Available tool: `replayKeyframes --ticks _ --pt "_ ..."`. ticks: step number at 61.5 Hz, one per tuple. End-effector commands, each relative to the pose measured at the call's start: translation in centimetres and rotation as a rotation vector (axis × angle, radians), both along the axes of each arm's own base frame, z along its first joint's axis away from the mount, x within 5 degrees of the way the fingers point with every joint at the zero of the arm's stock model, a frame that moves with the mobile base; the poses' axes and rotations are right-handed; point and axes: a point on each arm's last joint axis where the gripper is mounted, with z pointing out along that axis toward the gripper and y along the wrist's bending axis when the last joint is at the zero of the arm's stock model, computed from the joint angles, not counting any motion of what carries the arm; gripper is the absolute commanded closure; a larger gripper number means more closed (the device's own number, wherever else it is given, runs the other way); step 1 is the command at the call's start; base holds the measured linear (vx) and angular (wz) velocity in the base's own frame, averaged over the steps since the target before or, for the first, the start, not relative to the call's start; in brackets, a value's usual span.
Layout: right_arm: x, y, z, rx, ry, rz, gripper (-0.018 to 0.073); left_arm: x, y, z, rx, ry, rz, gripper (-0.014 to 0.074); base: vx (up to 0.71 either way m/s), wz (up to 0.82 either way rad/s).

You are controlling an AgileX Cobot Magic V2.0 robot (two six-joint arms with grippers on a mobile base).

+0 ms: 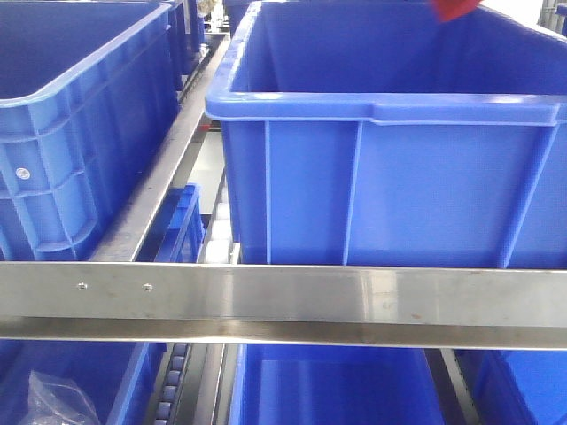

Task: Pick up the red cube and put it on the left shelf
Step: 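Lower the red cube into the blue bin and open the right gripper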

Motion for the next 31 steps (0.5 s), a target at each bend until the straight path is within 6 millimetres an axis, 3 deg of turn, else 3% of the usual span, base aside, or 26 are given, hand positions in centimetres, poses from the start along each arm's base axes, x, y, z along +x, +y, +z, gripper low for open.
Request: replayKeyframes --ticks 1,7,17,20,31 --pt "2.3 0.9 2.6 0.047 -0.126 0.006 0.0509 0.1 0.0 0.0 -0.005 -0.062 -0.004 0.0491 0.00 0.00" --pt "4.4 1.7 2.4 0.029 -0.081 0.002 0.0453 0.1 0.0 0.0 -0.005 -0.062 -0.004 0.0491 0.04 0.26" --pt "6.6 2.5 1.6 0.015 -0.047 0.001 0.0141 0.1 0.0 0.0 -0.005 -0.062 -0.004 0.0491 0.00 0.00" --pt "6.9 2.6 1.4 0.014 -0.043 0.001 0.0096 0.1 0.0 0.0 -0.005 -0.062 -0.004 0.0491 0.00 0.00" --pt "7.3 2.8 0.8 0.010 -0.032 0.001 0.0092 0.1 0.0 0.0 -0.005 -0.062 -0.004 0.0491 0.00 0.00"
